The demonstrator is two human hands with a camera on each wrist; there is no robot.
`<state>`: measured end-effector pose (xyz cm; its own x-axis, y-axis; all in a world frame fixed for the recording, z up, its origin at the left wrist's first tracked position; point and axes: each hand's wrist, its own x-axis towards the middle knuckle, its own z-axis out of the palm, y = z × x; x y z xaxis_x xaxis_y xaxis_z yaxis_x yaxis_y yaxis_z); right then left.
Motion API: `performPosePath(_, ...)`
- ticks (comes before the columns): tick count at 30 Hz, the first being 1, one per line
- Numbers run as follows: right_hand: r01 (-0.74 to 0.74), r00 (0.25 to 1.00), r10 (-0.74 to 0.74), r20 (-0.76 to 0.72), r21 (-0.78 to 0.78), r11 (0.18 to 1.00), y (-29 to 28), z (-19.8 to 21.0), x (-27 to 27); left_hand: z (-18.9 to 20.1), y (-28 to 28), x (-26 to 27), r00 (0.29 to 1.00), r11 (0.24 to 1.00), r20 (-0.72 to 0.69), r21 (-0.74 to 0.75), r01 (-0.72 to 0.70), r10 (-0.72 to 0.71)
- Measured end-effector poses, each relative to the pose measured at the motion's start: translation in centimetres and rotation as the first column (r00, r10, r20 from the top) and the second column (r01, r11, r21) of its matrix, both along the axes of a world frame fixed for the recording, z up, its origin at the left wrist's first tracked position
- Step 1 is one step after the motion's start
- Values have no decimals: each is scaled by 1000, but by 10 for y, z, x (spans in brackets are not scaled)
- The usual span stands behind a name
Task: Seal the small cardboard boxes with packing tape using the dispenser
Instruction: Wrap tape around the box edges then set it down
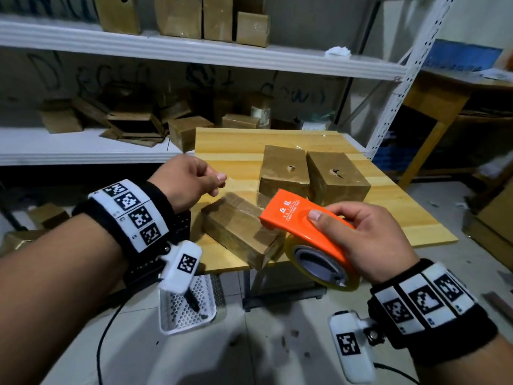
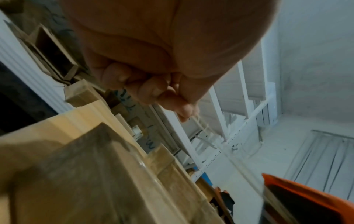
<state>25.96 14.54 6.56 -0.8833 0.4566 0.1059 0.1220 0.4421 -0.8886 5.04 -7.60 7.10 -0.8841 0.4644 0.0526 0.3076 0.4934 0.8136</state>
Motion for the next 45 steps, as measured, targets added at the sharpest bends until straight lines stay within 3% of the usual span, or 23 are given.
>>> performPosePath(9,46,996,-43,83,-32,998,11,-6,-1,-7,3,-41,1000,990,10,-142,-11,13)
performPosePath(18,67,982,-65,180,-5,998,18,-11,-5,-33,6,-56,998,987,58,-157,-22,32)
performPosePath(24,83,971,-89,224,39,996,16,-16,-9,-42,15,-53,990,984,118,-168,-56,76)
performPosePath(33,94,955,-114,272,85,992,12,-19,-10,-50,21,-55,987,951,148,-307,-14,63)
performPosePath(37,98,949,-122,289,98,990,11,-21,-9,-49,26,-52,992,935,78,-348,-70,103)
performPosePath(42,85,950,-114,290,110,990,11,-21,-9,-54,21,-47,989,955,97,-286,-83,114)
performPosePath(45,85,951,-117,286,121,989,13,-23,-8,-48,12,-38,965,981,202,-127,-145,169)
